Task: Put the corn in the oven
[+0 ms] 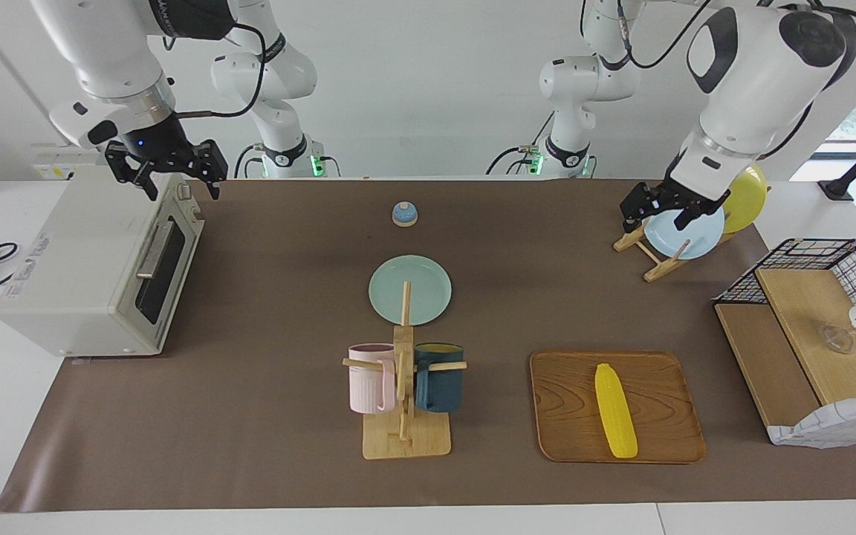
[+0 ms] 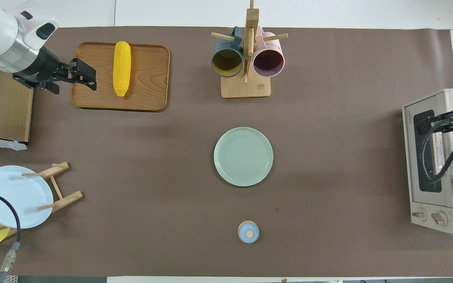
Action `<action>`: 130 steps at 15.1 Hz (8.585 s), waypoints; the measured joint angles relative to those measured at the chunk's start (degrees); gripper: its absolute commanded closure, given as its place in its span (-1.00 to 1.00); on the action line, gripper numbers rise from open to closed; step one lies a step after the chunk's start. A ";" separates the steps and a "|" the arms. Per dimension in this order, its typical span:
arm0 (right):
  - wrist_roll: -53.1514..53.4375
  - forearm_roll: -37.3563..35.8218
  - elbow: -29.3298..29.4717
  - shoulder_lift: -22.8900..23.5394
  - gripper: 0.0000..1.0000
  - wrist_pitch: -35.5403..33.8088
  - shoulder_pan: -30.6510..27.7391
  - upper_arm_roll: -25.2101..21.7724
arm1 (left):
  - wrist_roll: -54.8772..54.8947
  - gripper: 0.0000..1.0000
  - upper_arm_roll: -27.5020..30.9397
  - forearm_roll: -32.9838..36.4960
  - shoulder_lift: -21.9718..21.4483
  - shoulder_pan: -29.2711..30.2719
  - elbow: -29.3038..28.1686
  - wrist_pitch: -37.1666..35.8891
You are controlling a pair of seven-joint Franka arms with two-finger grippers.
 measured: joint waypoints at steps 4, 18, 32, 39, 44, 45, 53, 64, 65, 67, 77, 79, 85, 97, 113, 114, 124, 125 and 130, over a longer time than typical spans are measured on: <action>7.74 -0.01 -7.44 -1.98 1.00 4.41 -2.18 -0.26 | 1.48 -1.00 0.00 0.00 9.00 0.00 3.59 7.21; 12.89 -6.48 -11.79 0.53 1.00 8.83 -7.30 -0.40 | 7.57 -1.00 1.04 3.60 24.92 -2.73 13.20 17.01; 10.96 -6.50 -16.09 -0.34 1.00 13.85 -8.15 -0.11 | 7.88 -0.20 1.21 4.71 26.49 -3.37 13.19 19.68; 10.96 -5.92 -18.86 -1.46 1.00 16.02 -5.53 0.86 | 7.94 1.00 1.20 5.20 26.45 -4.19 13.38 19.14; 11.04 -2.39 -20.27 0.22 1.00 17.99 -2.83 1.59 | 1.61 1.00 0.81 3.13 19.04 -4.61 10.79 15.95; 11.04 -1.43 -20.93 1.03 1.00 19.29 -2.13 1.75 | -0.28 1.00 0.57 3.06 15.98 -4.93 8.41 15.48; 12.05 -0.66 -27.27 6.21 1.00 32.12 0.83 2.82 | -18.13 1.00 0.21 -1.87 -11.77 -15.86 -22.92 16.27; 13.50 0.05 -28.56 11.64 1.00 38.00 1.17 2.68 | -36.35 1.00 0.35 -1.97 -12.95 -34.55 -39.11 40.43; 14.07 0.05 -28.55 11.82 1.00 38.16 1.17 2.66 | -37.05 1.00 0.38 -1.97 -10.93 -35.41 -39.05 42.66; 14.62 0.05 -28.56 11.81 1.00 38.16 1.17 2.65 | -38.25 1.00 0.42 -1.97 -7.17 -37.07 -38.35 45.43; 15.05 5.86 -27.77 11.81 1.00 38.16 0.93 3.77 | -39.88 1.00 1.45 -1.97 -3.22 -40.04 -36.22 49.05; 15.13 5.94 -27.25 11.81 0.80 38.16 0.93 4.51 | -38.83 1.00 2.09 -1.97 -1.45 -38.44 -33.78 49.02; 21.12 6.01 -24.42 11.86 -1.00 36.63 0.93 5.10 | -38.02 1.00 1.75 -1.95 1.13 -37.56 -31.49 48.67; 21.00 6.00 -24.21 12.28 -1.00 36.56 0.93 5.13 | -38.35 -0.98 1.41 -1.95 -2.04 -38.86 -35.97 47.47; 19.81 6.01 -22.65 11.56 -1.00 32.28 0.88 8.34 | -24.20 -1.00 2.86 -1.93 -20.38 -17.97 -30.89 18.30; 20.04 6.01 -21.05 11.05 -1.00 30.51 0.91 10.41 | -20.96 -1.00 2.92 -1.93 -21.56 -14.73 -29.84 15.90; 50.03 -6.76 9.05 23.83 -1.00 8.88 23.36 18.26 | 1.23 -1.00 2.93 -0.35 -29.72 -0.50 -28.64 0.13; 53.18 -8.91 13.47 28.35 -1.00 8.52 25.99 18.23 | 1.23 -1.00 2.80 -0.19 -30.09 -0.50 -28.64 -0.31; 56.25 -12.34 18.21 38.81 -0.21 13.86 29.64 18.09 | 1.23 -1.00 2.25 -0.14 -30.20 -0.82 -27.81 -1.52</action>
